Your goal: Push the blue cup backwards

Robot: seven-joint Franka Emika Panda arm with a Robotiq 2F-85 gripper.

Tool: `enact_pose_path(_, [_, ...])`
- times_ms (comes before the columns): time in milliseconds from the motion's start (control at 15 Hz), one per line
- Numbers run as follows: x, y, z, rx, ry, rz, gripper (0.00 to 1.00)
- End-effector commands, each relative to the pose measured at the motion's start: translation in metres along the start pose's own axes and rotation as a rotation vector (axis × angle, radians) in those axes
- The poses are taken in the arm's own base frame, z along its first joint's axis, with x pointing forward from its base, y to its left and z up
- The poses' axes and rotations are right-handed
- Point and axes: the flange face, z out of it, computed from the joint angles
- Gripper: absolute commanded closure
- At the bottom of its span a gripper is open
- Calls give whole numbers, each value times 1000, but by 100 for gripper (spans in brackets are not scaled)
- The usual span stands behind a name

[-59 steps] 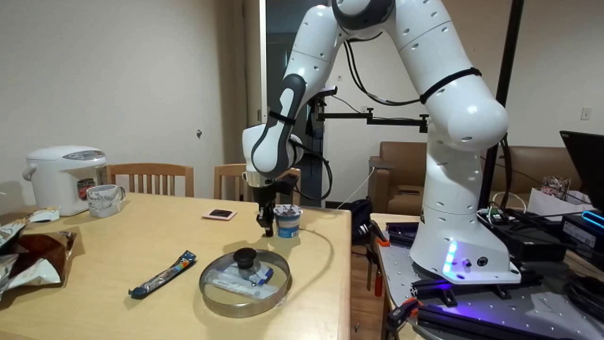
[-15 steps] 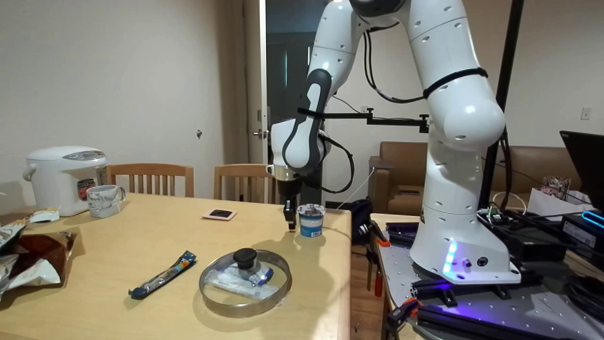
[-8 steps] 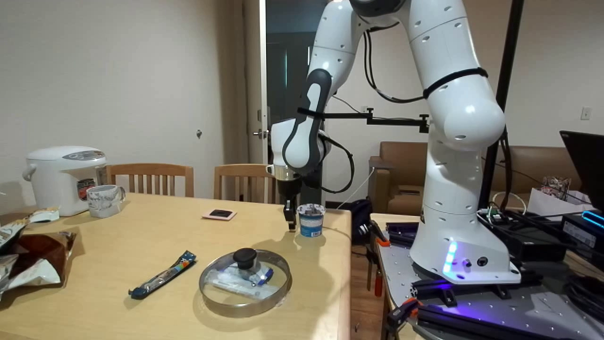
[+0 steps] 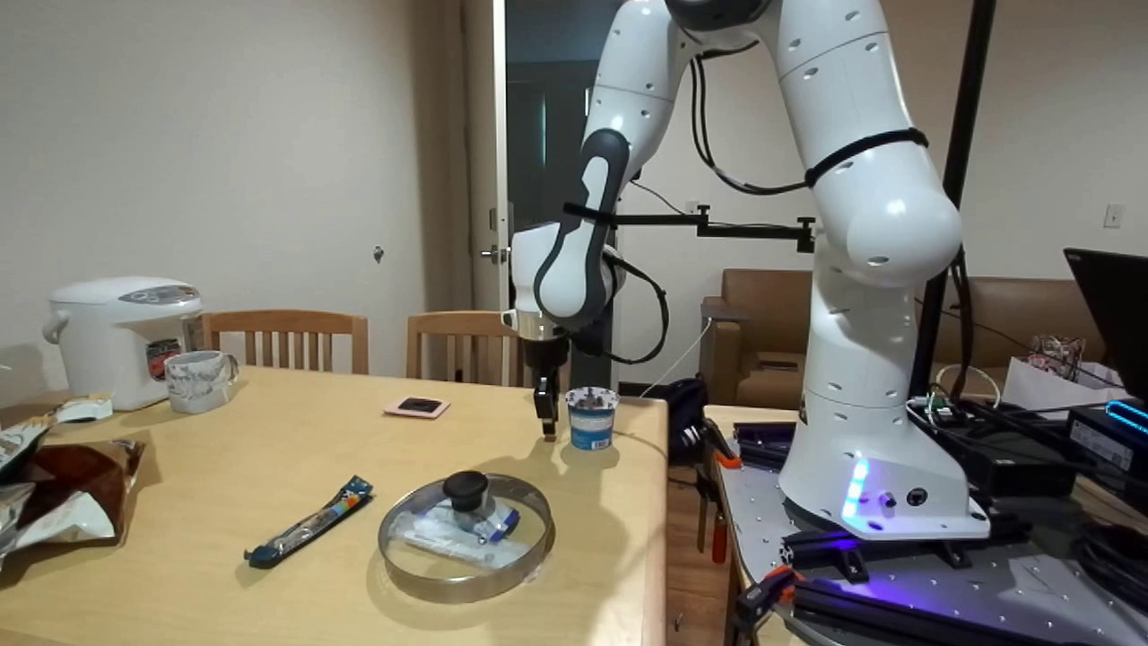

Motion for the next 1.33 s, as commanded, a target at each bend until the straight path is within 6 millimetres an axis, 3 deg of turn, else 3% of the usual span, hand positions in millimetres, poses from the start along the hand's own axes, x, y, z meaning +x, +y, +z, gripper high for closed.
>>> enact_pose_path(0, [18, 1, -36, -65, 53, -6, 24])
enact_pose_path(200, [34, 7, -69, -109, 116, 8, 5])
enact_pose_path(333, [42, 8, -88, -125, 158, 9, 0])
enact_pose_path(533, [47, 6, -111, -127, 191, 8, 0])
enact_pose_path(800, [39, -2, -129, -151, 121, -14, 0])
enact_pose_path(1267, [44, -13, -168, -223, 256, 33, 0])
